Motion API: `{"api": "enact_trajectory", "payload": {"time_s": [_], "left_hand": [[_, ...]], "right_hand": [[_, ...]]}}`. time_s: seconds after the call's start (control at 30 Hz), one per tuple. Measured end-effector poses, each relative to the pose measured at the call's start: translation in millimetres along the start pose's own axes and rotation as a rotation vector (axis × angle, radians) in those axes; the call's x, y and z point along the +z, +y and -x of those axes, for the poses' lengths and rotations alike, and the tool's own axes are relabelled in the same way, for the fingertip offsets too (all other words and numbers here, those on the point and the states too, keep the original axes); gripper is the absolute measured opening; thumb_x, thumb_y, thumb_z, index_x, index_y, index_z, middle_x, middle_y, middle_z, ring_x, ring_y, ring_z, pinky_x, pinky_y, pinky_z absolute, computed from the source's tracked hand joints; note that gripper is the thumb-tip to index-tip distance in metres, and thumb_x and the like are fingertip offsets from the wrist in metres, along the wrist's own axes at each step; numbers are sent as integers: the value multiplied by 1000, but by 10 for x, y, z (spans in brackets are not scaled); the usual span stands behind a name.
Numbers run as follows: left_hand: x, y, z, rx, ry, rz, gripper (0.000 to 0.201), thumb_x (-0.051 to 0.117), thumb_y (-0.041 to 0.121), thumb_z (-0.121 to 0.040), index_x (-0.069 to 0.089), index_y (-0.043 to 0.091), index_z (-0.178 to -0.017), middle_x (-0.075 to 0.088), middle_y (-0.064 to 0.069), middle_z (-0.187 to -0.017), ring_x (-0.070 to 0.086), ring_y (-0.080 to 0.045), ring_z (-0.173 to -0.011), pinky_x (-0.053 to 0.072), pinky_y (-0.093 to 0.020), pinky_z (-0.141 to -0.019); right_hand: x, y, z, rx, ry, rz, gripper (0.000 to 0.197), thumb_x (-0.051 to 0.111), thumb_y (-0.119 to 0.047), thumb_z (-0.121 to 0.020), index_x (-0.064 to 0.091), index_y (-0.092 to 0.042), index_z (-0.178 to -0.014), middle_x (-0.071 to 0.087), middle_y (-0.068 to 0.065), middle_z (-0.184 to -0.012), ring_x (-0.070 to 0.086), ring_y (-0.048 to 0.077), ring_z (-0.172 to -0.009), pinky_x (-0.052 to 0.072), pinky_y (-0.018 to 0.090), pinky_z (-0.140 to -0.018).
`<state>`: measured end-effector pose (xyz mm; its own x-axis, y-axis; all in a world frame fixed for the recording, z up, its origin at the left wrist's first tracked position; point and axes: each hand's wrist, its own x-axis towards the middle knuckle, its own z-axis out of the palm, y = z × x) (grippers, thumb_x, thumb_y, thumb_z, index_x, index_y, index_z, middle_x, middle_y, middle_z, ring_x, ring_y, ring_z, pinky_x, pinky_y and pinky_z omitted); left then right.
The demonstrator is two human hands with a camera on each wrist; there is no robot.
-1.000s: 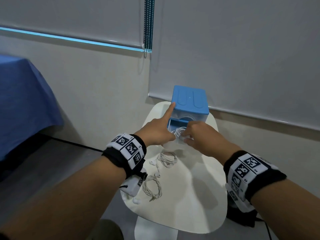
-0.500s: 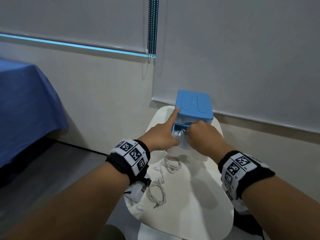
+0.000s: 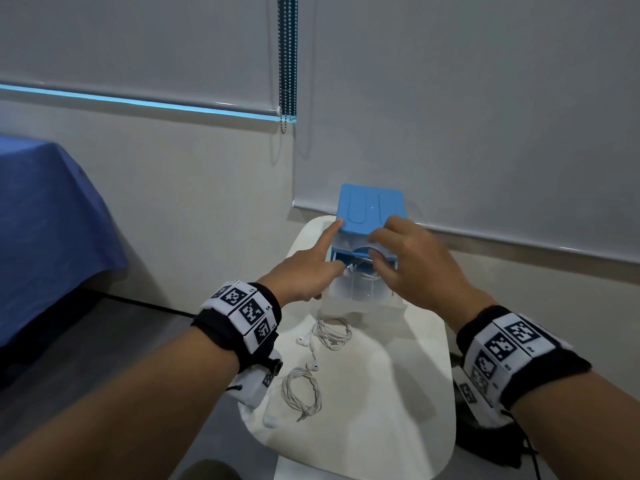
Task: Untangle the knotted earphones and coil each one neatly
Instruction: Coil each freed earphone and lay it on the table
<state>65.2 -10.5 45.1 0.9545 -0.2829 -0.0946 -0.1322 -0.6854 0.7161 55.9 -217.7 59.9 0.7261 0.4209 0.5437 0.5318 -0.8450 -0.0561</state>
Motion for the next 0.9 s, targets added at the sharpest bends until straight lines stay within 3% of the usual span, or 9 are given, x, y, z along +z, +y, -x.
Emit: {"api": "enact_trajectory", "payload": {"time_s": [0.07, 0.13, 0.2, 0.27, 0.43, 0.6, 0.7, 0.77, 0.9], "left_hand": [[-15, -3, -53, 19, 40, -19, 71, 43, 34, -99, 5, 60, -154, 65, -9, -107, 67, -28, -89, 58, -48, -84], [-19, -19, -103, 51, 94, -31, 66, 44, 35, -99, 14, 53, -155, 59, -11, -128, 62, -23, -97, 52, -45, -88], [-10, -30, -125, 73, 135, -56, 61, 43, 37, -100, 18, 49, -155, 47, -5, -147, 56, -22, -118, 47, -45, -99], [2, -25, -134, 83, 157, -64, 58, 42, 34, -101, 22, 46, -155, 43, -1, -152, 52, -20, -124, 45, -44, -100], [-9, -8, -123, 94, 181, -60, 54, 39, 28, -104, 26, 43, -155, 41, 4, -156, 47, -14, -113, 39, -37, -92], [11, -4, -111, 91, 184, -53, 54, 37, 27, -105, 26, 43, -155, 43, 2, -154, 48, -16, -112, 38, -36, -92], [38, -13, -121, 93, 190, -59, 55, 37, 27, -104, 25, 44, -154, 46, 3, -150, 49, -16, -111, 38, -37, -92], [59, -35, -121, 96, 196, -86, 55, 38, 29, -103, 23, 47, -153, 48, 2, -145, 52, -18, -113, 43, -40, -92], [70, -47, -113, 94, 215, -161, 58, 43, 32, -101, 19, 51, -150, 45, -1, -139, 56, -23, -116, 47, -41, -89]], "right_hand": [[-101, 48, 74, -11, 0, 24, 52, 63, -50, -88, 59, -23, -132, 54, 2, -119, 50, 24, -104, 44, 38, -85], [-118, 120, 146, 47, -170, 58, 94, 59, -73, -77, 27, -35, -157, 33, 3, -155, 32, 26, -138, 32, 44, -110], [-59, 206, 190, 107, -332, 81, 120, 55, -86, -67, -5, -40, -161, 1, 2, -170, 3, 25, -155, 12, 47, -123], [18, 275, 181, 171, -427, 60, 129, 59, -87, -68, -16, -38, -160, -12, 1, -171, -11, 23, -157, 3, 47, -126], [89, 309, 64, 199, -492, 39, 118, 62, -76, -81, -10, -31, -163, -14, 1, -171, -13, 23, -158, 8, 49, -127], [135, 308, 77, 184, -470, 71, 118, 65, -72, -83, -11, -30, -162, -15, -2, -170, -12, 24, -157, 10, 47, -126], [215, 319, 35, 182, -334, 155, 94, 66, -47, -93, 8, -26, -163, 10, 5, -168, 11, 28, -153, 26, 46, -121], [263, 328, -16, 193, -242, 192, 73, 63, -26, -96, 24, -26, -157, 29, 3, -157, 30, 28, -140, 36, 43, -111], [339, 329, -39, 235, -177, 165, 62, 65, -18, -93, 36, -28, -147, 40, 0, -143, 39, 27, -124, 41, 41, -100]]}}
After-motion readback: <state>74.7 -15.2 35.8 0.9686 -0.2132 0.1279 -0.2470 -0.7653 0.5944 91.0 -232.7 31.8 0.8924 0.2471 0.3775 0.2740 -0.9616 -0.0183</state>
